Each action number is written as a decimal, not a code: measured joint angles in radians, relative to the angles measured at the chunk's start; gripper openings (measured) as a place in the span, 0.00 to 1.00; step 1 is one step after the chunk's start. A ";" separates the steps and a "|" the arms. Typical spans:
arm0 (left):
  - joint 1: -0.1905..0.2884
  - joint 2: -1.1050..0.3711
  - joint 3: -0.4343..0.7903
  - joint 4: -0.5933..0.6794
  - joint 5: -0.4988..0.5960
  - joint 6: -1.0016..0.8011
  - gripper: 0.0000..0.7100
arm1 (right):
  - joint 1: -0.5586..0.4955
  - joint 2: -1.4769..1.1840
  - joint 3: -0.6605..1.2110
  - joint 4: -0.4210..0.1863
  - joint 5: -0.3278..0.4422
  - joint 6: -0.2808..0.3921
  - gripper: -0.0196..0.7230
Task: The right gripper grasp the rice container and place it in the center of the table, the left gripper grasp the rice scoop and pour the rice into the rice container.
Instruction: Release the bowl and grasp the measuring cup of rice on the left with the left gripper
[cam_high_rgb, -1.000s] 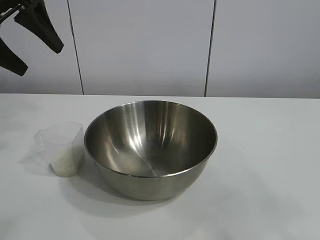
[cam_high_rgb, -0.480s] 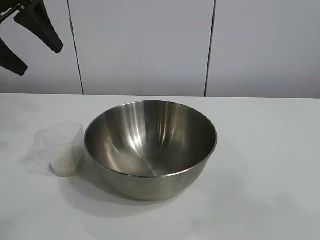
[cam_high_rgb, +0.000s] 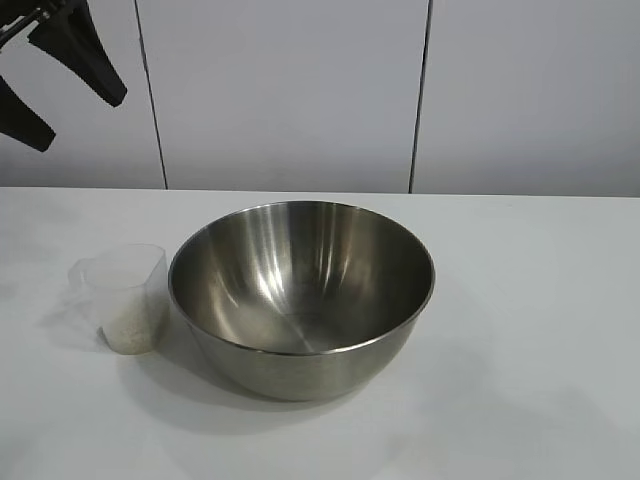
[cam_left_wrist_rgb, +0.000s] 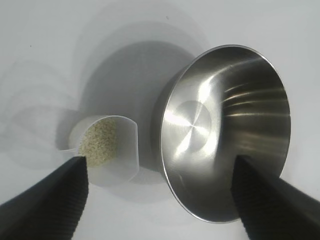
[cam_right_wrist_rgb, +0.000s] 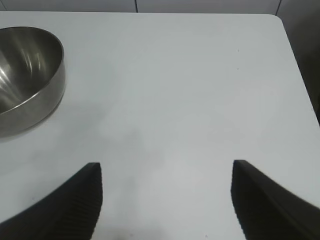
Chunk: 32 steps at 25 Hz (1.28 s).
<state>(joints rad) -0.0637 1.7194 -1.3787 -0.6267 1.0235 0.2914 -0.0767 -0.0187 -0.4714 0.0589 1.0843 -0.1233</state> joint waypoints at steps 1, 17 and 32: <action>0.000 0.000 0.000 0.000 -0.010 0.000 0.80 | 0.000 0.000 0.000 0.000 0.000 0.000 0.69; 0.000 -0.273 -0.018 0.115 -0.101 0.222 0.80 | 0.000 0.000 0.000 0.000 0.000 0.000 0.69; 0.000 -1.038 0.645 0.111 -0.590 0.341 0.80 | 0.000 0.000 0.000 0.001 -0.002 0.000 0.69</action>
<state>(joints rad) -0.0637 0.6811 -0.7333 -0.5153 0.4335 0.6320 -0.0767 -0.0187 -0.4714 0.0599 1.0823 -0.1233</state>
